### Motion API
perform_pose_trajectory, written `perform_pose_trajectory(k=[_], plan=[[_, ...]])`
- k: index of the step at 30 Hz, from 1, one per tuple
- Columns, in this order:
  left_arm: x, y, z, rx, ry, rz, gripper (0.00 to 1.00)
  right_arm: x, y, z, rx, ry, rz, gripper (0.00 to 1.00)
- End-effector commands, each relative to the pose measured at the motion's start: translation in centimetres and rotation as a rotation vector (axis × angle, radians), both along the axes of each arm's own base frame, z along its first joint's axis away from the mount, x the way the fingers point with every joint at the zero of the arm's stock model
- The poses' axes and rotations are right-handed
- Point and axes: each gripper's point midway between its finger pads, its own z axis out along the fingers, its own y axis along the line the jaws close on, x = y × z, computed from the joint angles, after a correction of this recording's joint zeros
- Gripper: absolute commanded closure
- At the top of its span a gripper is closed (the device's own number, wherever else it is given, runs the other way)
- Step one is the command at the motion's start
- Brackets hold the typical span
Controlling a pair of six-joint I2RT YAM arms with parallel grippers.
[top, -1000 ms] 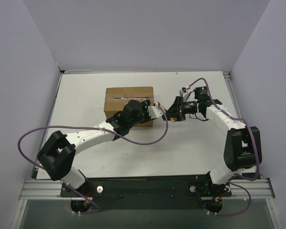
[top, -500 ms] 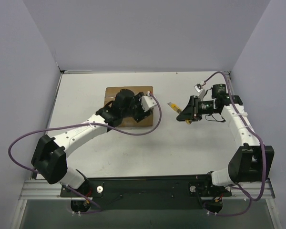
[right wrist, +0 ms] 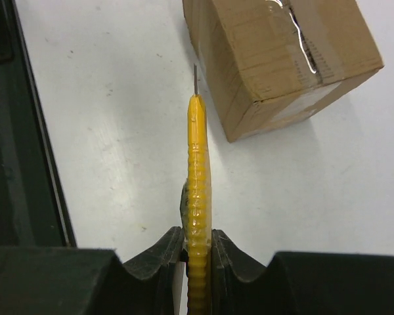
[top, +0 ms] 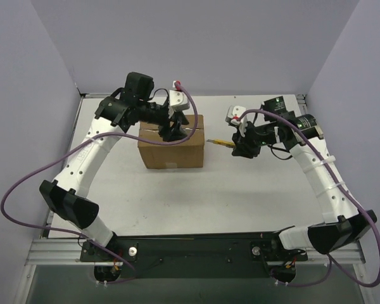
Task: Unpack the express box
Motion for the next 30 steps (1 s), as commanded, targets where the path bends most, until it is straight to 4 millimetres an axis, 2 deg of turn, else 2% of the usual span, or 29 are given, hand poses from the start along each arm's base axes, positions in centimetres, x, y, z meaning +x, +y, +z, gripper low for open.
perform_pose_trajectory(k=[1, 2, 3, 4, 6, 10, 23, 26, 29, 30], plan=[[-1.6, -0.8, -0.7, -0.071, 0.033, -0.064, 0.35, 2.0, 1.1, 0.5, -0.155, -0.134, 0.104, 1.00], [-1.7, -1.0, -0.9, -0.091, 0.061, -0.045, 0.35, 2.3, 1.5, 0.1, -0.178, -0.128, 0.115, 1.00], [-1.9, -1.2, -1.8, -0.096, 0.073, -0.038, 0.35, 2.8, 1.7, 1.0, -0.195, -0.158, 0.107, 1.00], [-1.9, -1.5, -0.9, -0.126, 0.026, -0.037, 0.35, 2.6, 2.2, 0.9, -0.206, -0.153, 0.119, 1.00], [-2.4, -2.0, -1.0, -0.138, 0.026, -0.044, 0.35, 2.4, 3.4, 0.8, -0.214, -0.153, 0.144, 1.00], [-2.8, -2.4, -0.8, -0.159, 0.020, -0.050, 0.35, 2.5, 4.0, 0.3, -0.270, -0.177, 0.165, 1.00], [-2.3, -3.4, -1.7, -0.202, 0.058, -0.053, 0.46, 2.5, 6.6, 1.7, -0.178, -0.151, 0.127, 1.00], [-2.1, -3.9, -1.8, -0.215, 0.065, -0.055, 0.51, 2.3, 6.9, 1.7, -0.159, -0.135, 0.120, 1.00], [-2.1, -4.2, -1.7, -0.234, 0.076, -0.058, 0.62, 2.1, 7.0, 1.6, -0.151, -0.121, 0.114, 1.00], [-2.0, -4.3, -1.6, -0.239, 0.074, -0.063, 0.71, 2.0, 6.9, 1.4, -0.151, -0.113, 0.114, 1.00]])
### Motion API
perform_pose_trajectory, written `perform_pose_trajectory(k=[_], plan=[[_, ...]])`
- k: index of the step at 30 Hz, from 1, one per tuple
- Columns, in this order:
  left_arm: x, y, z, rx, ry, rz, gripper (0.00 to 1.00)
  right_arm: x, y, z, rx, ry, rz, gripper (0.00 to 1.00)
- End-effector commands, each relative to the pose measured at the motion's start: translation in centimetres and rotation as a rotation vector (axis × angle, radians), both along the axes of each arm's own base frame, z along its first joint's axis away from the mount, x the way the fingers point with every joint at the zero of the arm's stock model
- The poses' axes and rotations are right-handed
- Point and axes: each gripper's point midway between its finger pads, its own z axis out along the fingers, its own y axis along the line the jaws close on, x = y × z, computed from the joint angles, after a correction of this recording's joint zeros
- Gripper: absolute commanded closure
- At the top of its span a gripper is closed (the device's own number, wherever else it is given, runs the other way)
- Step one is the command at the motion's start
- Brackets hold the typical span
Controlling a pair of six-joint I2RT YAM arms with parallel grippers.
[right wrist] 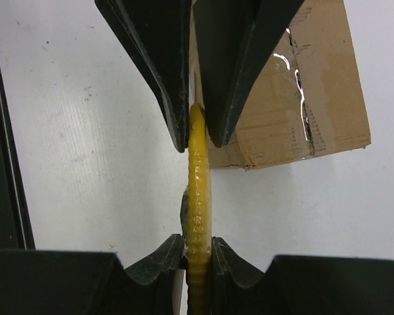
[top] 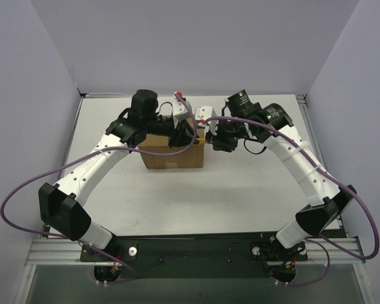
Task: Unpack the express box
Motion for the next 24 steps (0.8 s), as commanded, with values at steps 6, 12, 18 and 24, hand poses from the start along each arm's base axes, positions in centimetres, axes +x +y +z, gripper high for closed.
perform_pose_trajectory(k=[6, 12, 18, 24], plan=[[0.1, -1.3, 1.8, -0.108, 0.019, -0.052, 1.00, 0.2, 0.5, 1.9, 0.152, 0.071, -0.095, 1.00], [0.8, -0.8, 5.3, -0.333, 0.156, -0.071, 1.00, 1.9, -1.9, 7.6, 0.578, 0.282, -0.275, 0.45], [-0.1, -0.8, 6.2, -0.382, 0.314, -0.111, 1.00, 0.7, -2.2, 9.0, 0.763, 0.436, -0.280, 0.41], [0.4, -0.5, 5.7, -0.396, 0.377, -0.101, 1.00, 0.8, -1.2, 9.7, 0.858, 0.469, -0.269, 0.40]])
